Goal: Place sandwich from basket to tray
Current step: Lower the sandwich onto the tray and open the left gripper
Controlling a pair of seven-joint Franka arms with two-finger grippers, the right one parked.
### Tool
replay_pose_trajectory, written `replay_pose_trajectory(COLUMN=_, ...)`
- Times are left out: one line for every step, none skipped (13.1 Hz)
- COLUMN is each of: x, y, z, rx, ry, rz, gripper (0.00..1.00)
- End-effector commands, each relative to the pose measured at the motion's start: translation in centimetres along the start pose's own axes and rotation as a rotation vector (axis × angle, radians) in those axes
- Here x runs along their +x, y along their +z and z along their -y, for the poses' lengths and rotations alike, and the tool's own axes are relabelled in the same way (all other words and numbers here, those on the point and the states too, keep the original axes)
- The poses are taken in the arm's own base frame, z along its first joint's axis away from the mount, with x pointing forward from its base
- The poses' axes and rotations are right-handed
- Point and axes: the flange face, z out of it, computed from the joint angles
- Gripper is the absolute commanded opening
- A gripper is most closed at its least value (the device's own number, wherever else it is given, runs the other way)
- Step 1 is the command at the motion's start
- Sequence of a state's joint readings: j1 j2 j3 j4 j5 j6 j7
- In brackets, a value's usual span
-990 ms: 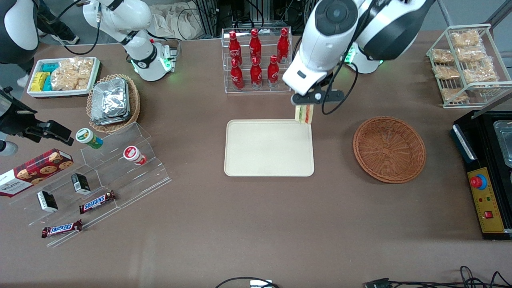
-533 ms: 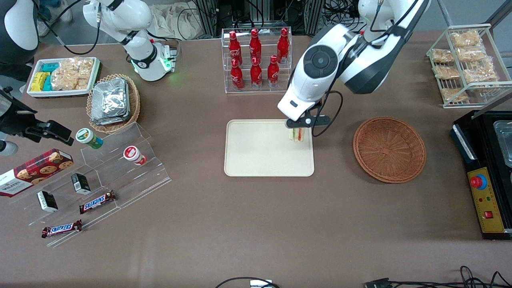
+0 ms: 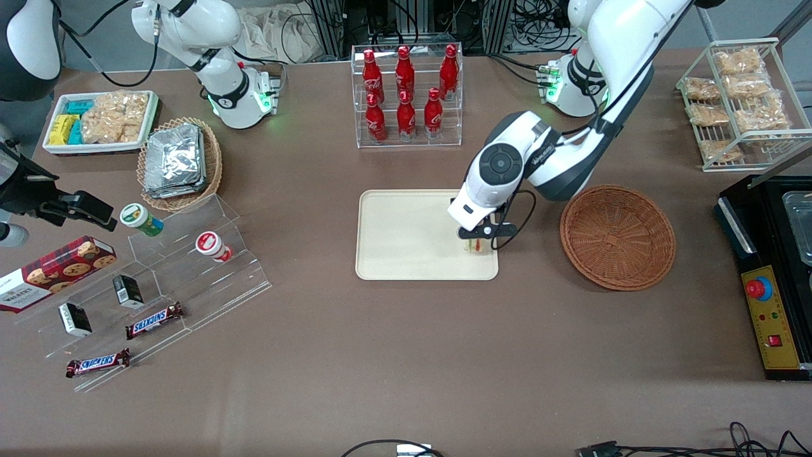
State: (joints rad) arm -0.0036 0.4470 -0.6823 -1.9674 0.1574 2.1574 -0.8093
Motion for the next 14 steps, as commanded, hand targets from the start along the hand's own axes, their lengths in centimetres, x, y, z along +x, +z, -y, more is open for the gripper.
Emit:
replay_pose_trajectory(x=0.7, y=1.9, z=-0.2, rx=-0.021, ry=-0.017, rz=-0.007, gripper=0.02)
replay_pose_trajectory(x=0.8, y=2.9, z=-0.3, rx=-0.023, ry=-0.020, rz=0.000, gripper=0.02)
replay_pose_trajectory(x=1.2, y=3.6, z=0.0, rx=-0.014, ry=-0.023, rz=-0.001, gripper=0.02)
replay_pose_trajectory(x=1.3, y=4.0, z=0.0, rx=-0.003, ry=-0.019, rz=-0.004, gripper=0.02)
replay_pose_trajectory(x=1.3, y=4.1, z=0.1, rx=-0.001, ry=-0.020, rz=-0.004, gripper=0.02)
replay_pose_trajectory(x=1.3, y=4.1, z=0.0, rx=0.000, ry=-0.017, rz=-0.003, gripper=0.03)
replay_pose_trajectory(x=1.3, y=4.1, z=0.0, rx=0.002, ry=-0.015, rz=-0.005, gripper=0.10)
replay_pose_trajectory(x=1.3, y=4.1, z=0.0, rx=0.002, ry=-0.015, rz=-0.005, gripper=0.22)
replay_pose_trajectory(x=1.4, y=4.1, z=0.2, rx=0.002, ry=-0.020, rz=-0.005, gripper=0.75)
replay_pose_trajectory(x=1.5, y=4.2, z=0.2, rx=0.002, ry=-0.026, rz=-0.004, gripper=1.00)
replay_pose_trajectory(x=1.4, y=4.1, z=0.3, rx=0.003, ry=-0.037, rz=-0.004, gripper=1.00)
replay_pose_trajectory(x=1.6, y=3.9, z=0.3, rx=0.004, ry=-0.054, rz=-0.007, gripper=1.00)
replay_pose_trajectory(x=1.6, y=3.4, z=0.4, rx=0.006, ry=-0.072, rz=-0.014, gripper=1.00)
replay_pose_trajectory(x=1.5, y=2.5, z=0.5, rx=0.007, ry=-0.078, rz=-0.031, gripper=1.00)
